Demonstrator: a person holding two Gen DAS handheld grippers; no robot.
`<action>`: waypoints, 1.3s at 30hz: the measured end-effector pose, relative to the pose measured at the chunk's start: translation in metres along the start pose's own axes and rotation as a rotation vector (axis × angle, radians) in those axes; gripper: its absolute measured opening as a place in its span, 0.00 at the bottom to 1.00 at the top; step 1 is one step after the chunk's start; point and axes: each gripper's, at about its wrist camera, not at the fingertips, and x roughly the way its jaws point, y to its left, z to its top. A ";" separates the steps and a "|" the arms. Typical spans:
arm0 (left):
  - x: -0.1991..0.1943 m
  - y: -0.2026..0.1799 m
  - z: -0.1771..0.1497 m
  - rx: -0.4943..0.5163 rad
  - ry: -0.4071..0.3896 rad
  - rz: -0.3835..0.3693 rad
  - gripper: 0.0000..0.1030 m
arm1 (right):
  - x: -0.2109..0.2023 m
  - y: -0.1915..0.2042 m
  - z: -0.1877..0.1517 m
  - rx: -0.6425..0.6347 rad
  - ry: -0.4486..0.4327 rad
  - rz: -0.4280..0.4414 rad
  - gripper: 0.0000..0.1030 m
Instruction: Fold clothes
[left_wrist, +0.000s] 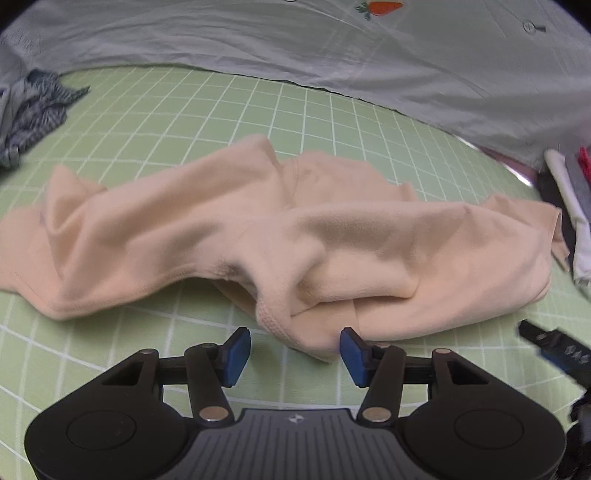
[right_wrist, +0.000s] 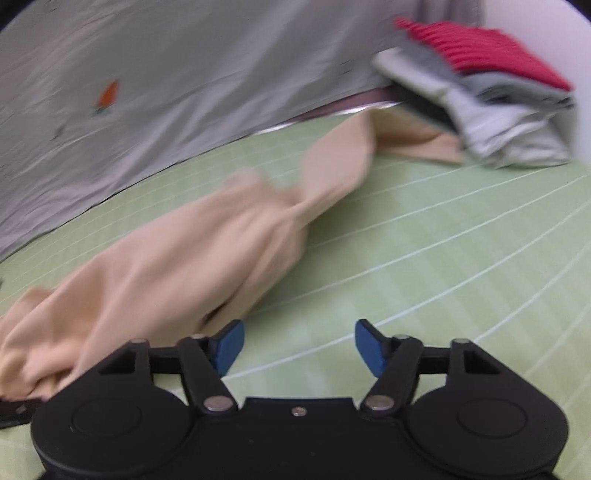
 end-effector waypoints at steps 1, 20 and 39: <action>0.001 0.001 0.000 -0.012 0.001 -0.011 0.53 | 0.002 0.006 0.003 -0.005 0.010 0.025 0.50; -0.088 0.030 0.072 0.099 -0.134 -0.198 0.13 | -0.060 0.052 0.102 -0.199 -0.008 0.337 0.03; -0.017 0.053 0.115 0.011 -0.145 -0.047 0.61 | 0.046 0.089 0.090 -0.064 0.070 0.184 0.36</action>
